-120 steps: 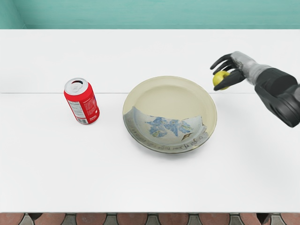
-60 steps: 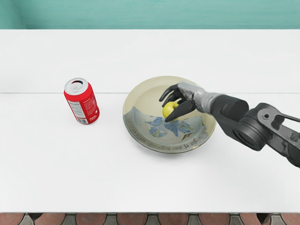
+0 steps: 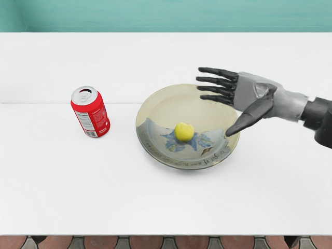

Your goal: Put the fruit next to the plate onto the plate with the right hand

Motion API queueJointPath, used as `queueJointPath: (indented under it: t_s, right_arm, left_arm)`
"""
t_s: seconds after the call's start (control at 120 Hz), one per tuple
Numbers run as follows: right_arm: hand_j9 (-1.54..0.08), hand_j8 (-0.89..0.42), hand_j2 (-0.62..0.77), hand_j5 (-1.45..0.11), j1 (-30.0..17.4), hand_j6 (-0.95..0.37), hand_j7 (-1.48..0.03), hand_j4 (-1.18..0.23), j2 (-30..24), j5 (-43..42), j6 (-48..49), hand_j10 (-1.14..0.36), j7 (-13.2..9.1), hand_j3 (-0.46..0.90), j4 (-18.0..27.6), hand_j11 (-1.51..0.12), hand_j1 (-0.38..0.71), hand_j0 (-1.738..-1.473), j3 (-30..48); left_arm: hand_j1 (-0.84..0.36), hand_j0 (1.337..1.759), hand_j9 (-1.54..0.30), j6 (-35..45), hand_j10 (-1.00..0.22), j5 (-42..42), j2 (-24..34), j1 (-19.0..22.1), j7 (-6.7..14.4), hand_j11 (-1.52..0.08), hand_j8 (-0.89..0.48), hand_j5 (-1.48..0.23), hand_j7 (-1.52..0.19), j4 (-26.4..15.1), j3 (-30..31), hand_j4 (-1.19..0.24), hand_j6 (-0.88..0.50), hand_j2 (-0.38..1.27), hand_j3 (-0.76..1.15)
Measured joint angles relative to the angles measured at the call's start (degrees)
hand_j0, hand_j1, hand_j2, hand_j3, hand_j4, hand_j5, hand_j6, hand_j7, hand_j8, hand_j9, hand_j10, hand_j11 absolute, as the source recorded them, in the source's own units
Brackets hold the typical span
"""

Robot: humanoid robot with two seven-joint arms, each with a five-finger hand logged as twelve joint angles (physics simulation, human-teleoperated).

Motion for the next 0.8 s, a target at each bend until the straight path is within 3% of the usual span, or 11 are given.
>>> queueJointPath:
  t_s: [0.117,0.242,0.8]
  right_arm:
    - [-0.08,-0.05,0.01,-0.08,-9.0,-0.06,-0.08,-0.06,0.4,4.6,2.2,-0.05,0.0,0.0,-2.8,-0.08,-0.28,-1.658,9.4]
    - [-0.06,-0.04,0.0,-0.06,-14.4,-0.05,-0.06,-0.05,0.2,6.2,3.0,-0.04,0.0,0.0,-5.2,-0.06,-0.3,-1.658,15.4]
    - [-0.04,-0.03,0.0,-0.04,-21.1,-0.03,-0.04,-0.03,0.2,9.4,3.3,-0.03,0.0,0.0,-9.9,-0.04,-0.32,-1.658,24.4]
  left_arm:
    - [0.35,1.658,0.0,-0.1,0.0,0.0,0.0,-0.1,0.0,0.0,0.0,0.0,0.0,0.0,0.0,0.0,0.0,0.0,0.0]
    - [0.35,1.658,0.0,-0.1,0.0,0.0,0.0,0.0,0.0,0.0,0.0,0.0,0.0,0.0,0.0,0.0,0.0,0.0,0.0]
    - [0.35,1.658,0.0,-0.1,0.0,0.0,0.0,-0.2,0.0,0.0,0.0,0.0,0.0,0.0,-0.1,0.0,0.0,0.0,0.0]
